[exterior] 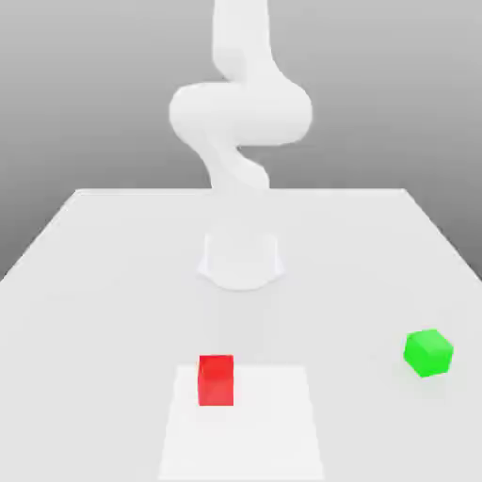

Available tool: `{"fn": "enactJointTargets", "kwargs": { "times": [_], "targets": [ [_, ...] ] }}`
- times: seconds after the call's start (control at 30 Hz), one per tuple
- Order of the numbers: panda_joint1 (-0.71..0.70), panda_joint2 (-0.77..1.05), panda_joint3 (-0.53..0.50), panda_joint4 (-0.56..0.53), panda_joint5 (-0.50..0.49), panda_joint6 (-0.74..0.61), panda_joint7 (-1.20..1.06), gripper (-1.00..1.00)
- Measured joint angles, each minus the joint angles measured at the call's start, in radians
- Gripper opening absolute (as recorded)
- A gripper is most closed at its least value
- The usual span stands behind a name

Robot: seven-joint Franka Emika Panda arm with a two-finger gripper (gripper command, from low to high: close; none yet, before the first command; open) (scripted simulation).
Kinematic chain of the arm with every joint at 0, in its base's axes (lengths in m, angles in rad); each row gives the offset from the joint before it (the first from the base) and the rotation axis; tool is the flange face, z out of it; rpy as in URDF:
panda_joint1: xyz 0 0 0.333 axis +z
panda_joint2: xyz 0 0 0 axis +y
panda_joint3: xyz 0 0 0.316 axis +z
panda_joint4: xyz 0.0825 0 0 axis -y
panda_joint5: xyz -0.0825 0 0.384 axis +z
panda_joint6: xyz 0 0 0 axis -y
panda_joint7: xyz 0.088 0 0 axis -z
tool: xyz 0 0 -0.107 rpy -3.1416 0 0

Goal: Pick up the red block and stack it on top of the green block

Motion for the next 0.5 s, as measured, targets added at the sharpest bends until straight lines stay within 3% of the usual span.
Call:
{"fn": "enactJointTargets", "kwargs": {
  "times": [0.5],
  "targets": [
    [0.001, 0.545, -0.070, -0.399, 0.005, 0.364, -0.091, 0.00]
  ]
}}
